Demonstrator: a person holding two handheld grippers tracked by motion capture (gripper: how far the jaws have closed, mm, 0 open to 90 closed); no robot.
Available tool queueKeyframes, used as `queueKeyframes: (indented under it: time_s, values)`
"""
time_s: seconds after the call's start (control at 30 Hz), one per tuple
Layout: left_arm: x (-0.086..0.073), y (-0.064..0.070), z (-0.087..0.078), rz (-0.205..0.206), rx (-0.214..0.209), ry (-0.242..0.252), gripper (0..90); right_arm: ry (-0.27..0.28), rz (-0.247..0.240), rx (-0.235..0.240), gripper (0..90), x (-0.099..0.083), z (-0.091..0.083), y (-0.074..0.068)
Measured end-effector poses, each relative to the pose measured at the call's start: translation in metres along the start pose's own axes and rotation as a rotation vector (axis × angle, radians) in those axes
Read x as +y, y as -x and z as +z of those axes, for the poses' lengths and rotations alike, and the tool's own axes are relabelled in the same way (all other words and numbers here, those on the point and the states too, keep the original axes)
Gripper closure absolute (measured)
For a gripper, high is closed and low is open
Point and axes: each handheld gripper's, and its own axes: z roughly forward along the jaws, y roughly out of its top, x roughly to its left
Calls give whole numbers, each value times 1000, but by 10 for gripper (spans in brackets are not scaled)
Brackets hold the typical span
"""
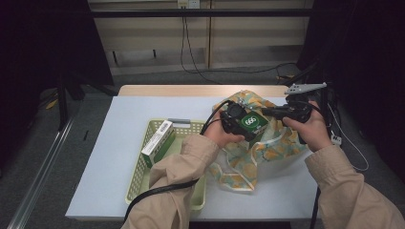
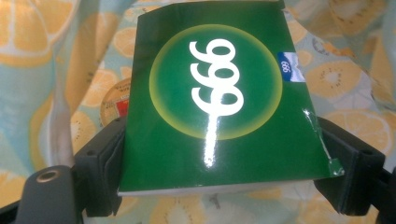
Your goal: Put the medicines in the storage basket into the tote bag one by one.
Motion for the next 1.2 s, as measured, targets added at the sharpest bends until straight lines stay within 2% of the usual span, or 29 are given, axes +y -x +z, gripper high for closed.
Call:
queueKeyframes:
  time_s: [0.13, 0.3, 0.37, 0.43, 0.47, 0.5, 0.6, 0.8, 0.93, 1.0, 1.07, 1.13, 1.2]
  values:
    - [4, -5, 4, -12, 12, 5, 161, 3, 0, 4, 900, 0, 0, 1]
    - [9, -15, 11, -12, 39, -10, 161, 4, 9, 13, 900, -1, 0, 2]
    - [12, -19, 13, -15, 61, -9, 161, 3, 5, 17, 900, -1, 2, 3]
    - [16, -24, 14, -24, 102, 10, 161, 5, 12, 21, 900, -1, 3, 4]
    - [17, -26, 16, -50, 124, 45, 158, 6, 10, 21, 900, -1, 3, 4]
    - [19, -30, 17, -58, 138, 65, 152, 9, 15, 21, 900, -1, 4, 5]
    - [18, -36, 18, -99, 133, 84, 137, 7, 21, 21, 900, -2, 5, 7]
    - [8, -34, 4, -70, 91, 47, 139, -11, 24, 16, 900, -7, 5, 9]
    - [1, -32, -5, -61, 114, 34, 148, -21, 24, 6, 900, -10, 7, 7]
    - [-1, -32, -4, -57, 115, 18, 153, -25, 20, 4, 900, -10, 7, 5]
    - [-3, -32, -1, -78, 111, 23, 154, -23, 11, 3, 900, -9, 6, 2]
    - [-3, -30, 3, -63, 110, 1, 158, -19, 8, 6, 900, -10, 4, 0]
    - [-3, -28, 4, -50, 122, 1, 162, -19, 11, 6, 900, -10, 3, 0]
